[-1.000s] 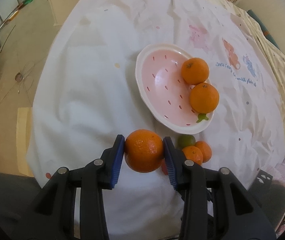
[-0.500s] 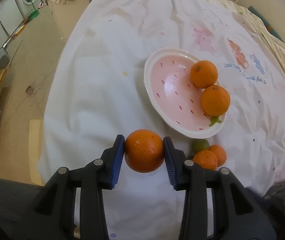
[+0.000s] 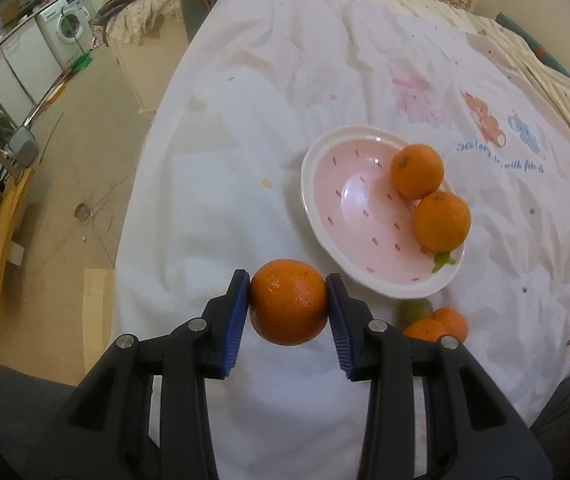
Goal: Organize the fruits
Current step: 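Lift the mandarin with the left tool while the right tool lifts the plum, then lower the mandarin into the bowl with the left tool while the right tool drops the plum there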
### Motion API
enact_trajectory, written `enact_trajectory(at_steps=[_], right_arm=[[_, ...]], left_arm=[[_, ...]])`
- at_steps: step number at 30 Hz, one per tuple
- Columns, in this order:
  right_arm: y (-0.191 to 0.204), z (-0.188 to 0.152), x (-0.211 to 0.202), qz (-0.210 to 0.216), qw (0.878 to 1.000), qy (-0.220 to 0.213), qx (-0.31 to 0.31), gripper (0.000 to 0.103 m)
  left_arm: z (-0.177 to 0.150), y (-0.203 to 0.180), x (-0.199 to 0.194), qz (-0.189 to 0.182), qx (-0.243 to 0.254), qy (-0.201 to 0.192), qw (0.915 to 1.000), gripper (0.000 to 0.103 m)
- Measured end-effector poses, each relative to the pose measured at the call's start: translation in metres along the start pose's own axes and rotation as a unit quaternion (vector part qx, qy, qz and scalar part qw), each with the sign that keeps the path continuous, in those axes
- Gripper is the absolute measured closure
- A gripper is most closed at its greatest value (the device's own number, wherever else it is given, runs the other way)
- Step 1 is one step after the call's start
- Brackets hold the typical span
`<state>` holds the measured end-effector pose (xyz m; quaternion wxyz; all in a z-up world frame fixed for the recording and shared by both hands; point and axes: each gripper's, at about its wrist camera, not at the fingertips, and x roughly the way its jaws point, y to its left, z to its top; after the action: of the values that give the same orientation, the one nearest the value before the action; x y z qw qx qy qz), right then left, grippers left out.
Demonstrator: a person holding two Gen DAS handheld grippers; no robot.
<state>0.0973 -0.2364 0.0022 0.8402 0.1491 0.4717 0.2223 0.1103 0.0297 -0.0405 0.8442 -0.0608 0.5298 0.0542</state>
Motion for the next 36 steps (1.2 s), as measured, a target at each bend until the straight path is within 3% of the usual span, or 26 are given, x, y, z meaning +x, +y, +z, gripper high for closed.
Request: enact_trajectory(at_steps=[5, 13, 24, 30, 36], right_arm=[[-0.008, 0.026, 0.005, 0.002, 1.000, -0.011, 0.002, 0.078], [-0.021, 0.060, 0.022, 0.006, 1.000, -0.014, 0.013, 0.078], [-0.043, 0.091, 0.059, 0.020, 0.999, 0.004, 0.030, 0.078], [-0.054, 0.096, 0.104, 0.047, 0.996, 0.054, 0.045, 0.078], [-0.050, 0.096, 0.148, 0.039, 0.994, 0.094, 0.032, 0.078]], left_arm=[[0.020, -0.002, -0.013, -0.017, -0.008, -0.003, 0.9998, 0.069], [0.067, -0.017, -0.025, -0.015, 0.027, -0.030, 0.9991, 0.069], [0.105, -0.039, 0.025, -0.007, 0.062, 0.000, 0.9981, 0.069], [0.105, -0.047, 0.061, -0.016, 0.075, 0.024, 0.9968, 0.069], [0.099, -0.051, 0.091, -0.014, 0.090, 0.046, 0.9948, 0.068]])
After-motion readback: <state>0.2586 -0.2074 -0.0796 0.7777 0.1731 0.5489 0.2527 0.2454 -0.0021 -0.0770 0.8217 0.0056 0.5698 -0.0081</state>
